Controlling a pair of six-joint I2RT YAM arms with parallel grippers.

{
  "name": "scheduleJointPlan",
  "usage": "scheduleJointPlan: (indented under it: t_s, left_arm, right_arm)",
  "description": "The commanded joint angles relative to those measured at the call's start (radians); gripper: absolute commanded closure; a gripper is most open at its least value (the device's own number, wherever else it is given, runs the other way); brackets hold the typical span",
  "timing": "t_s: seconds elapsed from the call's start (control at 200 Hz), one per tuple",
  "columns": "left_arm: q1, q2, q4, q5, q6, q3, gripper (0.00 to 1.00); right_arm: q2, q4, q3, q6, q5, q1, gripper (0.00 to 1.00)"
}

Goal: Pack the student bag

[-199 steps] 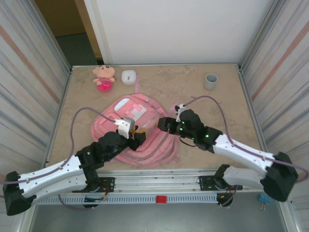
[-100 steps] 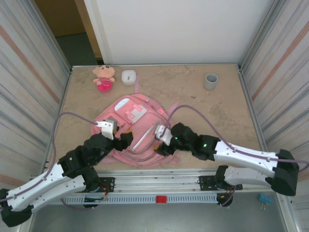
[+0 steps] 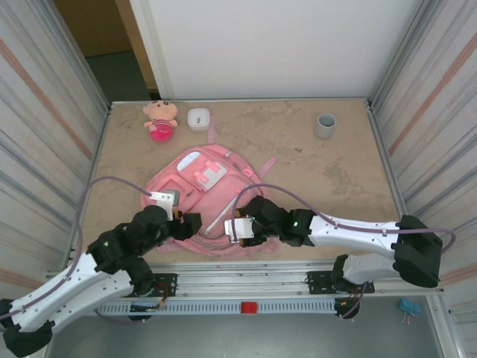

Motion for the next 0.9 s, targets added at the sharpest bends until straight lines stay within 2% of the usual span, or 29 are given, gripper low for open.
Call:
scheduleJointPlan:
  t_s: [0.0, 0.095, 0.236, 0.276, 0.331, 0.366, 0.541, 0.782, 0.897]
  left_arm:
    - [0.024, 0.060, 0.031, 0.106, -0.045, -0.041, 0.24]
    - [0.038, 0.110, 0.072, 0.144, -0.069, -0.072, 0.21]
    - [0.038, 0.142, 0.120, 0.147, -0.075, -0.098, 0.19]
    - [0.039, 0.146, 0.145, 0.165, -0.066, -0.105, 0.21]
    - [0.038, 0.149, 0.178, 0.199, -0.050, -0.113, 0.32]
    - [0.038, 0.153, 0.197, 0.231, -0.042, -0.117, 0.34]
    - [0.039, 0.144, 0.251, 0.353, -0.028, -0.145, 0.30]
    - [0.033, 0.121, 0.229, 0.378, -0.051, -0.170, 0.29]
    - [0.011, 0.103, 0.226, 0.374, -0.063, -0.186, 0.34]
  right_arm:
    - [-0.014, 0.057, 0.011, -0.028, 0.005, -0.026, 0.35]
    - [-0.003, 0.065, 0.020, -0.014, 0.089, -0.038, 0.35]
    - [-0.005, 0.075, 0.015, 0.008, 0.089, -0.074, 0.35]
    - [-0.006, 0.079, 0.013, 0.021, 0.087, -0.083, 0.36]
    - [-0.001, 0.085, 0.017, 0.054, 0.098, -0.101, 0.37]
    - [0.001, 0.082, 0.022, 0.080, 0.103, -0.113, 0.38]
    - [0.010, 0.076, 0.022, 0.109, 0.088, -0.135, 0.39]
    - [0.018, 0.087, 0.015, 0.108, 0.074, -0.135, 0.38]
    - [0.027, 0.094, 0.013, 0.113, 0.071, -0.135, 0.38]
